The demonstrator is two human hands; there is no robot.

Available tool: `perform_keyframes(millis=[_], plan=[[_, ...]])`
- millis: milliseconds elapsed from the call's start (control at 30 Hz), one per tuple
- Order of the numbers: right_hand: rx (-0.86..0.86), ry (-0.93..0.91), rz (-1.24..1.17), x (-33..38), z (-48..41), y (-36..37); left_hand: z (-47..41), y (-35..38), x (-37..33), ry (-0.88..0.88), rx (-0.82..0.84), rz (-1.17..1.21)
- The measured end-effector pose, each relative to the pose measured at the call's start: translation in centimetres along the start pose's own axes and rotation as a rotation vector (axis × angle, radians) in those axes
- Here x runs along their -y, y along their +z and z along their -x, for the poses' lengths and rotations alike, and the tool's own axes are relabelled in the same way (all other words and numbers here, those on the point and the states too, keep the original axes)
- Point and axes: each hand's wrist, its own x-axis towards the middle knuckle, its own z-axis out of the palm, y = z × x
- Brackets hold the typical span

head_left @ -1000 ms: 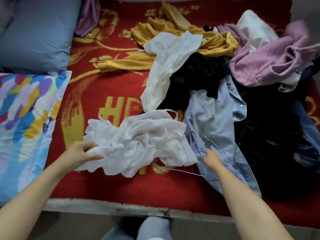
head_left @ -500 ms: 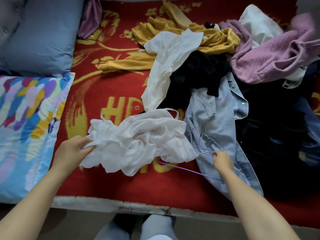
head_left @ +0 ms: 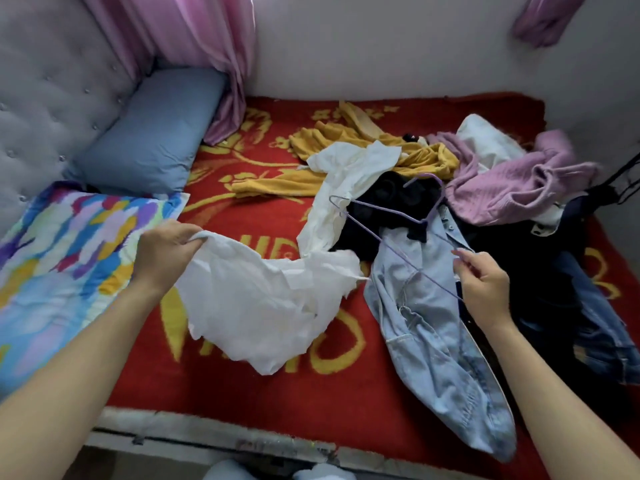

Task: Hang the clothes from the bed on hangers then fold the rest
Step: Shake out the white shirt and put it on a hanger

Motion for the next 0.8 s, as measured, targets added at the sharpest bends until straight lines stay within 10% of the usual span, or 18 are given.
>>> perform_keyframes(millis=[467, 800], plan=[[0.318, -0.105, -0.365, 14.9, 2.6, -3.3, -6.7, -10.6, -4.1, 0.012, 0.058, 0.281], [0.208, -0.220, -0.313, 21.2, 2.7, 0.4, -5.7, -12.8, -10.4, 0.139, -0.015, 0.393]])
